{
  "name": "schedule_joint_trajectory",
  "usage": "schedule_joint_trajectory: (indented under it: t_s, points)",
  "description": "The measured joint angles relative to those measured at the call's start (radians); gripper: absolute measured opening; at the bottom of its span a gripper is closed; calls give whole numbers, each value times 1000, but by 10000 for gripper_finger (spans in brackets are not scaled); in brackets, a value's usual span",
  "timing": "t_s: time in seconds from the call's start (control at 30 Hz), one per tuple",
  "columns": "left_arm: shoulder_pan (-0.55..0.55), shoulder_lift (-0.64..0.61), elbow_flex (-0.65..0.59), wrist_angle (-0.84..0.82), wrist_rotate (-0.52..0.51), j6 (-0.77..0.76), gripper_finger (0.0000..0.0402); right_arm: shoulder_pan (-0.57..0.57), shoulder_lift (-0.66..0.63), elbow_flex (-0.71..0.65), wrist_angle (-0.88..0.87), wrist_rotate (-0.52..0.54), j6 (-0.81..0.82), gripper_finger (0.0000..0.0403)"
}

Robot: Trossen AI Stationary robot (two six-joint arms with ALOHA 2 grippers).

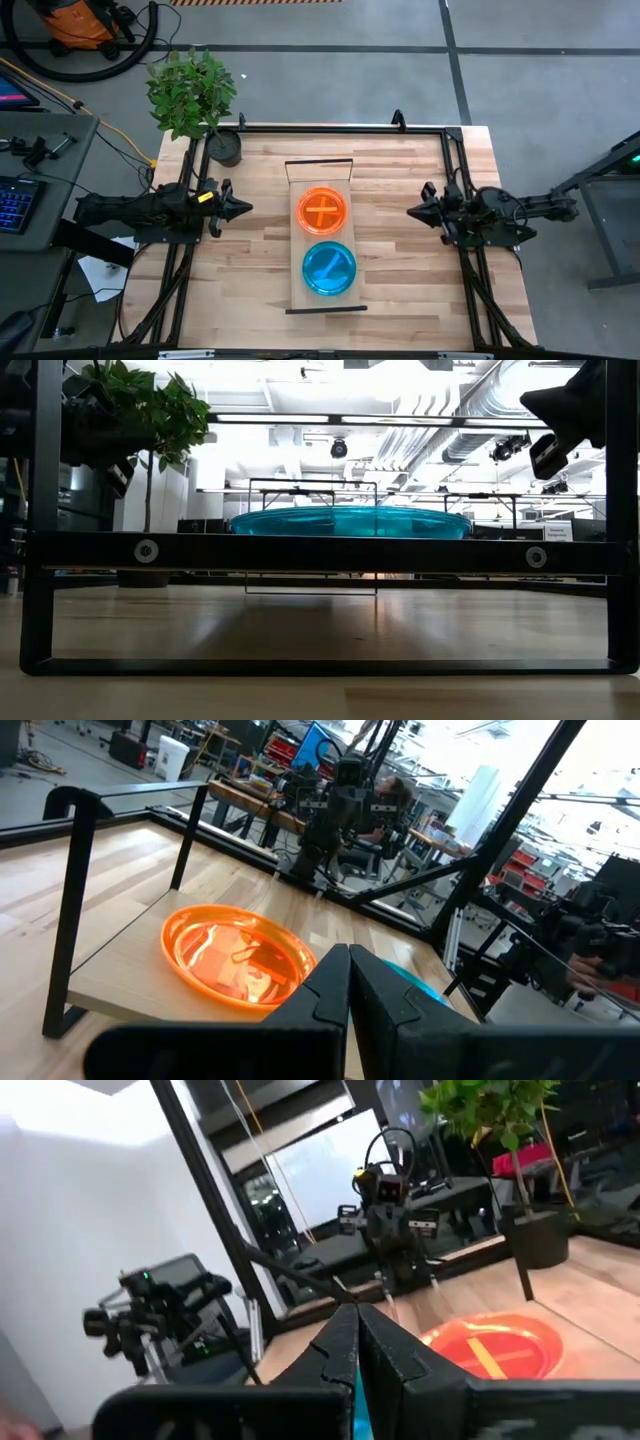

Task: Place and stack plates onto a shelf
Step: Return to home position

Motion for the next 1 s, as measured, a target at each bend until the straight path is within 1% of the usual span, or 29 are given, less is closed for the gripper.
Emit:
schedule_joint_trajectory:
  t_s: [0.13,0.23,0.3,0.47,1.0]
  points:
    - [0,0,0,0,0,0,1,-17,0,0,-31,-28,-97,0]
    - [0,0,0,0,0,0,1,-34,0,0,-109,-22,-194,0]
    - [0,0,0,0,0,0,1,-44,0,0,-146,-19,-221,0]
    - [0,0,0,0,0,0,1,-44,0,0,-168,-38,-224,0]
    - [0,0,0,-1,0,0,1,-44,1,0,-171,-29,-216,0]
